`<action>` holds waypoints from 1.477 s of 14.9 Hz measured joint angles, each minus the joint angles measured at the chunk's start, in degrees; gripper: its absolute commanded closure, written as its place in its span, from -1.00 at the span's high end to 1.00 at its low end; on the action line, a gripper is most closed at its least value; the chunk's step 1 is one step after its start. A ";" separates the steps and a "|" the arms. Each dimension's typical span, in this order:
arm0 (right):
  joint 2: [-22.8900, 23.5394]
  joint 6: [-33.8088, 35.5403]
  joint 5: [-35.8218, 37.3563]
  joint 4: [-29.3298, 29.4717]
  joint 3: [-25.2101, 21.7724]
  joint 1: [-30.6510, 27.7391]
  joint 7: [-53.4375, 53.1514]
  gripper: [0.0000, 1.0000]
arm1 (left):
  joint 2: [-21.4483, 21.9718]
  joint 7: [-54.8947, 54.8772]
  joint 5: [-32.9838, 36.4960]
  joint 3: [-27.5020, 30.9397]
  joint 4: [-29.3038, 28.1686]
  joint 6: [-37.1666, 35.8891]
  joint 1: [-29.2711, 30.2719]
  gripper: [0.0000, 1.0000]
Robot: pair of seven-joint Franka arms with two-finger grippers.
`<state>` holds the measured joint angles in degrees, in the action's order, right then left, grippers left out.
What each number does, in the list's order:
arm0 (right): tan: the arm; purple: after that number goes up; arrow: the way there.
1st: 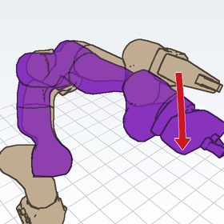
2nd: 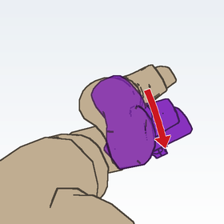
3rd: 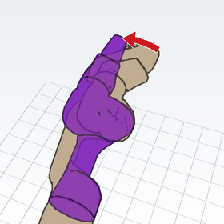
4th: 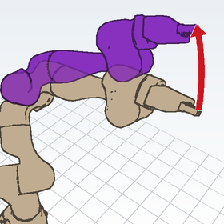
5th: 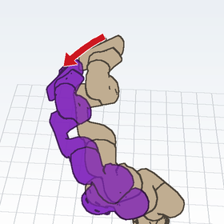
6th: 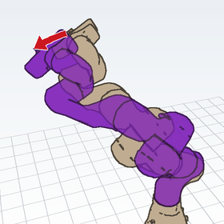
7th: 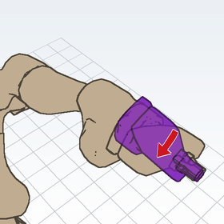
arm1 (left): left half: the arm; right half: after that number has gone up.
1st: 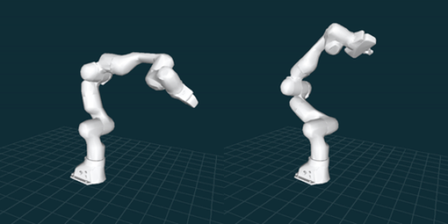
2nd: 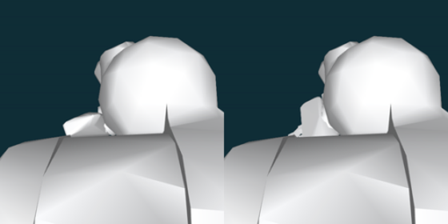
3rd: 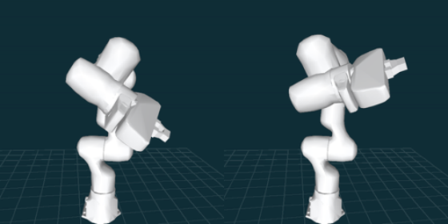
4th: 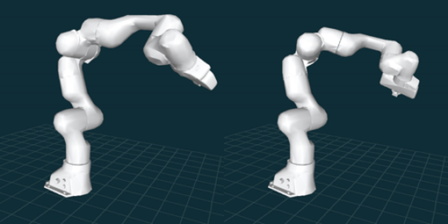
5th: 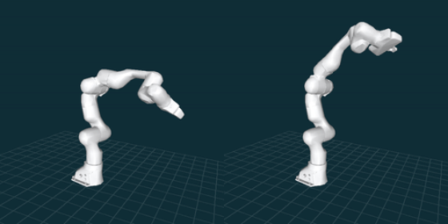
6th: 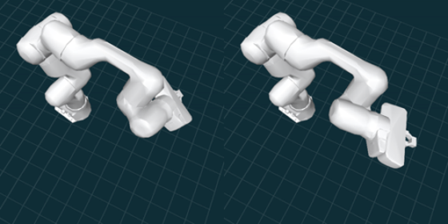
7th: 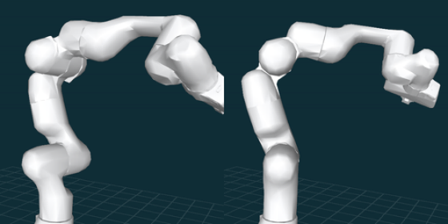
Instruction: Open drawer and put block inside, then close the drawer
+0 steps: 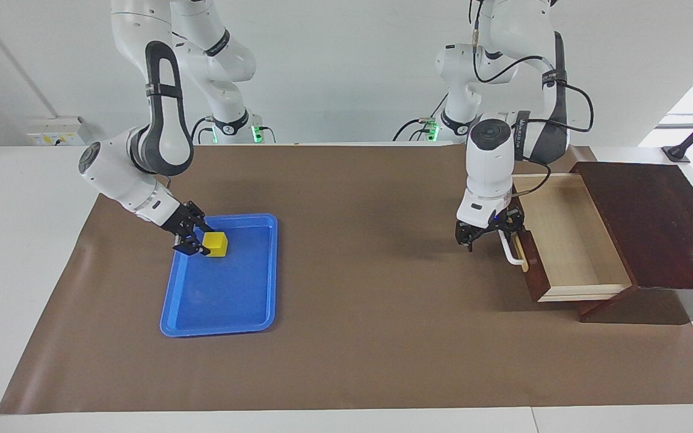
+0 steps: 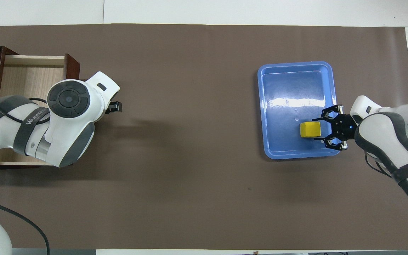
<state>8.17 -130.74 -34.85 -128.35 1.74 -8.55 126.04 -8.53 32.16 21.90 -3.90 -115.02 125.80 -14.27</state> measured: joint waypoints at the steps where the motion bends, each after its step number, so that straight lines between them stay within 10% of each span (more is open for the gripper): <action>1: 0.00 0.00 0.00 0.01 0.00 -0.02 0.00 -1.00 | 0.00 0.02 -0.17 -0.05 1.33 -1.47 -0.05 1.00; 7: -0.01 0.00 0.00 0.34 0.12 0.18 0.00 -1.00 | -1.10 5.21 -10.55 0.06 14.05 -13.11 -0.25 1.00; 22: -1.68 18.86 7.84 20.28 1.09 10.62 -31.59 -1.00 | -9.76 72.24 -22.52 -0.25 34.79 -24.56 -4.44 1.00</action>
<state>6.48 -111.88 -27.01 -108.07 2.84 2.07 94.44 -18.29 104.41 -0.62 -4.15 -80.22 101.24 -18.71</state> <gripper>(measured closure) 0.449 0.000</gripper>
